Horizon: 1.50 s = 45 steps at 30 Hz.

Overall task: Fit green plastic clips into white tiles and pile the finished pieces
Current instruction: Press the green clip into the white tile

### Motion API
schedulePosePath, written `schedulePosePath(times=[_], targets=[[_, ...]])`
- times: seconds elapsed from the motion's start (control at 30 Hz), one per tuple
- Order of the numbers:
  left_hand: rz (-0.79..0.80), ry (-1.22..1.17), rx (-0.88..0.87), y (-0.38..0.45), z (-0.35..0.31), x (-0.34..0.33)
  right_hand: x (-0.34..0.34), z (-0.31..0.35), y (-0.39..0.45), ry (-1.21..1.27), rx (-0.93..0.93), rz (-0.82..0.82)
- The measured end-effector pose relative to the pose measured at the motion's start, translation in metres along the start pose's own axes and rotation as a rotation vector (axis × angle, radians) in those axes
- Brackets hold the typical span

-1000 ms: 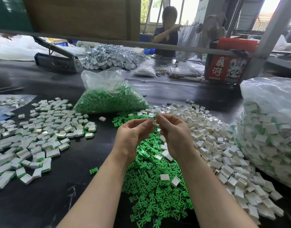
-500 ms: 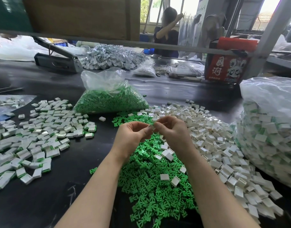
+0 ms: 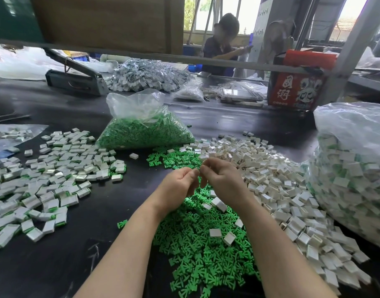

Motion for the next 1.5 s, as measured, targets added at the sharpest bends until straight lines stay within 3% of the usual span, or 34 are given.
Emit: schedulePosePath(times=[0.23,0.93,1.13,1.33,1.5], targets=[[0.022,0.001,-0.037,0.0,0.0,-0.002,-0.006,-0.001,-0.002,-0.079,-0.039,0.139],[0.178,0.103,-0.002,-0.002,0.004,0.0,-0.012,-0.011,-0.005,-0.221,0.058,0.15],[0.216,0.075,0.022,-0.005,0.002,0.001,-0.012,-0.013,-0.006,-0.142,0.035,0.153],[0.196,-0.025,-0.019,-0.006,-0.001,0.001,-0.013,-0.012,-0.004,0.156,-0.071,0.158],[0.182,-0.046,-0.019,-0.005,0.0,-0.001,-0.012,-0.014,-0.001,0.105,-0.128,0.096]])
Point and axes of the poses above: each hand's wrist, its own y-axis towards the middle knuckle, its own x-axis out of the back of the hand, z = x × y, the point moved 2 cm from there along y, towards the middle knuckle, and after that the axes turned 5 degrees about x, right-handed, at the moved point
